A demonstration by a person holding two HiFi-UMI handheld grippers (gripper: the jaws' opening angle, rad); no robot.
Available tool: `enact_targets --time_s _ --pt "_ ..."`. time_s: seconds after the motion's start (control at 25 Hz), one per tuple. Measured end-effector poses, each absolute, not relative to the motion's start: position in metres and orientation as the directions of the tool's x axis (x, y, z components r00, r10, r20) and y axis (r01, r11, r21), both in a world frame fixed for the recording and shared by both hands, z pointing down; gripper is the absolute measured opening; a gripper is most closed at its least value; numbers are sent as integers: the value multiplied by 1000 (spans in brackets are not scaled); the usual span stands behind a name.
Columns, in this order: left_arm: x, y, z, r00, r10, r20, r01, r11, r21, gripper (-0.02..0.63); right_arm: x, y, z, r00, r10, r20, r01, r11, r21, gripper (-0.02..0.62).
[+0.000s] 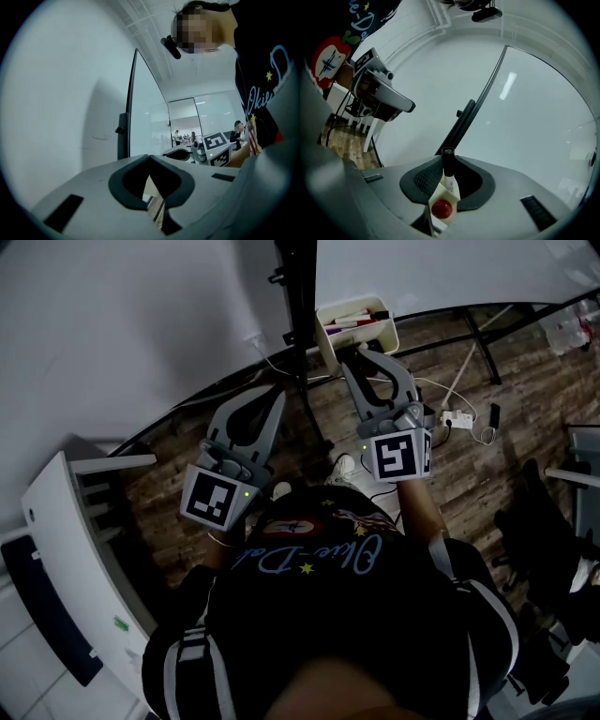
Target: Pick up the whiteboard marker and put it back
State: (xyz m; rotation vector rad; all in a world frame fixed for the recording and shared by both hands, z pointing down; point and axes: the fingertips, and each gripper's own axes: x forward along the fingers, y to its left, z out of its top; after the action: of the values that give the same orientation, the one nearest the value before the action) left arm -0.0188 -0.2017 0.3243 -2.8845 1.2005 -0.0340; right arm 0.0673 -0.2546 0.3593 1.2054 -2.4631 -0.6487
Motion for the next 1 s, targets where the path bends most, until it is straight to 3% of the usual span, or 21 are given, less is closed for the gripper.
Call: enact_targets --time_s 0.28,1.0 --pt "-11 -205 324 703 -711 11 -710 -703 -31 -2 75 -256 350 -615 -788 33 -725 581 370 83" --pt "18 -212 328 703 -710 26 -710 -704 -35 -2 92 -250 332 -681 -731 -37 -706 642 299 83"
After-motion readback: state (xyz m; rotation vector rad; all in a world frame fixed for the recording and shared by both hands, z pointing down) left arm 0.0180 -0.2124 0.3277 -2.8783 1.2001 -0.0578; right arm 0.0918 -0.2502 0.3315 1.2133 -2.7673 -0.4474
